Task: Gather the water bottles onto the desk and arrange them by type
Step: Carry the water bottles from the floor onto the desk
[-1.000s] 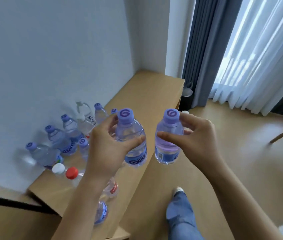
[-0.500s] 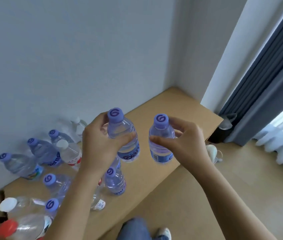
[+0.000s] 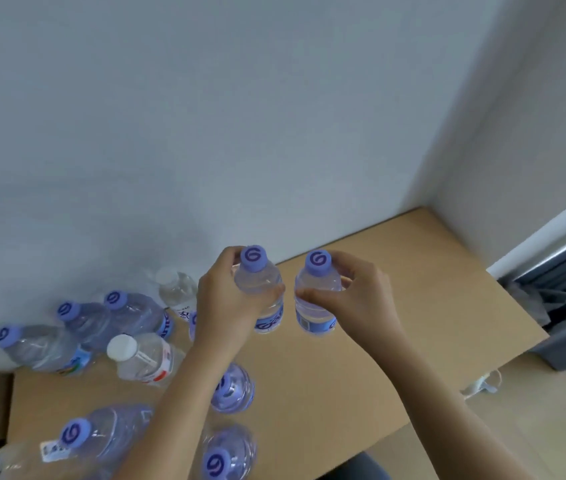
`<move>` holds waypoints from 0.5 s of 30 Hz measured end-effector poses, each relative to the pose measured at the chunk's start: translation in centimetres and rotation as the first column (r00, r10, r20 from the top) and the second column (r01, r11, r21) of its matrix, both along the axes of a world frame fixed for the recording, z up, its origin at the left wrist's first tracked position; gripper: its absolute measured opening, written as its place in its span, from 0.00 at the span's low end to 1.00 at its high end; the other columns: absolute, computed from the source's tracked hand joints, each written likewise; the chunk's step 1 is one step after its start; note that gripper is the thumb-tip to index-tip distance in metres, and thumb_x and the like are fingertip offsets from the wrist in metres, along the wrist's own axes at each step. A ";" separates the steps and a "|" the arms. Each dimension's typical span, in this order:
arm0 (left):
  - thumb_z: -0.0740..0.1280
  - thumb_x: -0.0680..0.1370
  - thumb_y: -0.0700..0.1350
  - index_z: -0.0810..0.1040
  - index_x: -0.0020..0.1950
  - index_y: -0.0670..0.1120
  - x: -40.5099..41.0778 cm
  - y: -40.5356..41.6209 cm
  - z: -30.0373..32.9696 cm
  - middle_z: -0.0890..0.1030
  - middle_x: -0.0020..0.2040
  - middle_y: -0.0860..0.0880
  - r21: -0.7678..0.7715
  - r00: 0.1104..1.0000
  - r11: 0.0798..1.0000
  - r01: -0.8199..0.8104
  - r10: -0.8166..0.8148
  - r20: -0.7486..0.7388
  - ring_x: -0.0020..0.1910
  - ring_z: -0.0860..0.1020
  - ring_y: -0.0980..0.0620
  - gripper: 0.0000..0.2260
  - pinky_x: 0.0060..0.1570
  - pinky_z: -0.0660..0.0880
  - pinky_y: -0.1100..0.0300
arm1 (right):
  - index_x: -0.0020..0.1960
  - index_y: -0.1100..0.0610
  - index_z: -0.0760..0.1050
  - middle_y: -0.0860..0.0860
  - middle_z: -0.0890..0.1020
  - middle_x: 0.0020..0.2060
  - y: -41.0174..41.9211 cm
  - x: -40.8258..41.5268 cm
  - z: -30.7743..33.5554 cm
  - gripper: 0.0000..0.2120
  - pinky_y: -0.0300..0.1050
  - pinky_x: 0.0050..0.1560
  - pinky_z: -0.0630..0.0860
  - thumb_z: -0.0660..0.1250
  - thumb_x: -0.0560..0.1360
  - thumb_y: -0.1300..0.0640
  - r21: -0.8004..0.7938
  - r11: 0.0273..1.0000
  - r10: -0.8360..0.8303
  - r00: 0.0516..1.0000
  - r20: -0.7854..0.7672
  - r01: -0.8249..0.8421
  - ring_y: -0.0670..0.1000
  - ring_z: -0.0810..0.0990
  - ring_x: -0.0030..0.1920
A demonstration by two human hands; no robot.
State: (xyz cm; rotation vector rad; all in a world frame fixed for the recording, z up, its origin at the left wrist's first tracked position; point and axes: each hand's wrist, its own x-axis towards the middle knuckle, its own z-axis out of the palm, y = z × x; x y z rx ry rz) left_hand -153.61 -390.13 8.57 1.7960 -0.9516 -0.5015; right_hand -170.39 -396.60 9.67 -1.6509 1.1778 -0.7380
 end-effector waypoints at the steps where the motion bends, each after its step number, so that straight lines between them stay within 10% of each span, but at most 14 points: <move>1: 0.82 0.64 0.42 0.77 0.50 0.51 0.4 -0.8 -0.5 0.82 0.43 0.57 0.025 1.000 0.999 -0.026 0.026 0.005 0.41 0.79 0.58 0.21 0.42 0.77 0.57 | 0.47 0.45 0.81 0.43 0.85 0.41 -1.0 0.7 -0.5 0.14 0.52 0.50 0.82 0.78 0.64 0.56 0.018 1.000 0.018 1.000 -0.005 -0.018 0.45 0.83 0.44; 9: 0.79 0.66 0.41 0.73 0.47 0.50 2.0 -5.6 -3.7 0.78 0.40 0.56 0.191 0.980 0.962 -0.196 0.198 0.012 0.36 0.76 0.60 0.18 0.34 0.72 0.68 | 0.47 0.49 0.79 0.39 0.83 0.39 -8.2 6.0 -4.4 0.16 0.27 0.38 0.73 0.78 0.64 0.61 0.166 0.962 0.221 0.975 -0.012 -0.216 0.36 0.80 0.41; 15: 0.77 0.66 0.34 0.69 0.45 0.43 2.1 -7.5 -5.9 0.73 0.38 0.52 0.260 0.931 0.897 -0.357 0.366 0.013 0.34 0.71 0.58 0.18 0.32 0.68 0.71 | 0.41 0.42 0.73 0.42 0.82 0.38 -10.8 8.3 -6.6 0.18 0.34 0.41 0.76 0.77 0.65 0.61 0.167 0.938 0.324 0.941 -0.097 -0.305 0.39 0.80 0.40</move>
